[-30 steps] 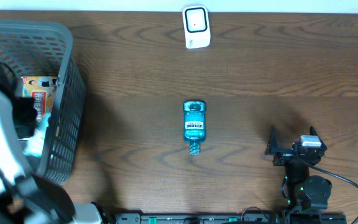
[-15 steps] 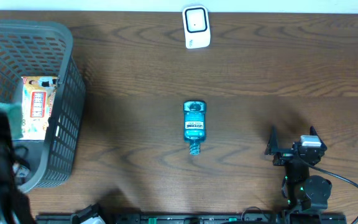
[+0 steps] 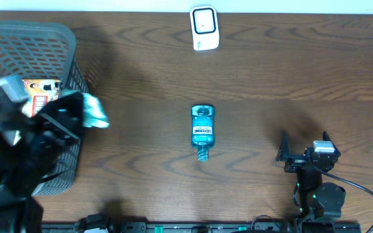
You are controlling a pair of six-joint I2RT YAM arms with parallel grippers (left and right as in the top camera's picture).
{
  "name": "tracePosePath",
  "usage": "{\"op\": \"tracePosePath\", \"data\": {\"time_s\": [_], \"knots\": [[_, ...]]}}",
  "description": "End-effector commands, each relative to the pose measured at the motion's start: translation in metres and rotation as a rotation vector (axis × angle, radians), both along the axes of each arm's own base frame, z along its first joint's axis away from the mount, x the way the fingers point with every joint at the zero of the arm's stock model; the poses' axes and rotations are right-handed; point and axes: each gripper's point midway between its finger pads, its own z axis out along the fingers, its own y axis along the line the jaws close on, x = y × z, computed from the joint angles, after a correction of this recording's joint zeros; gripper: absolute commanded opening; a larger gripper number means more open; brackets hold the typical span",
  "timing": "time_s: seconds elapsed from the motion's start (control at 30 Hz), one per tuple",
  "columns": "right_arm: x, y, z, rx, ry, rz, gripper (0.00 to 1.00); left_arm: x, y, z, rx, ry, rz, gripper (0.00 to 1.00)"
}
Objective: Scan the item barcode
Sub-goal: 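Carry the white wipes pack out and place it right of the bottle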
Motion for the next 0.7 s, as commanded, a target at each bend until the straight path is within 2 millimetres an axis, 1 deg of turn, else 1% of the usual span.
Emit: {"op": "tracePosePath", "data": {"time_s": [0.0,0.07,0.2,0.33,0.4,0.5,0.57,0.67], "knots": [[0.0,-0.001,-0.002,-0.008,0.006,-0.008,0.99,-0.001,-0.044,-0.007,0.117,-0.051,-0.276,0.07],[0.0,-0.001,-0.002,-0.008,0.006,-0.008,0.99,0.0,-0.064,-0.012,0.144,-0.062,-0.374,0.07],[0.0,-0.001,-0.002,-0.008,0.007,-0.008,0.99,0.004,-0.115,-0.027,0.199,-0.092,-0.602,0.07],[0.0,-0.001,-0.002,-0.008,0.006,-0.008,0.99,0.013,-0.167,-0.051,0.268,-0.123,-0.798,0.07],[0.0,-0.001,-0.002,-0.008,0.006,-0.008,0.99,0.02,-0.194,-0.072,0.308,-0.11,-0.88,0.07],[0.0,-0.001,-0.002,-0.008,0.006,-0.008,0.99,0.036,-0.226,-0.108,0.39,-0.076,-0.939,0.07],[0.0,-0.001,-0.002,-0.008,0.006,-0.008,0.99,0.047,-0.248,-0.138,0.466,-0.063,-0.994,0.08],[0.0,-0.001,-0.002,-0.008,0.006,-0.008,0.99,0.052,-0.275,-0.182,0.557,-0.057,-1.111,0.07]]}}
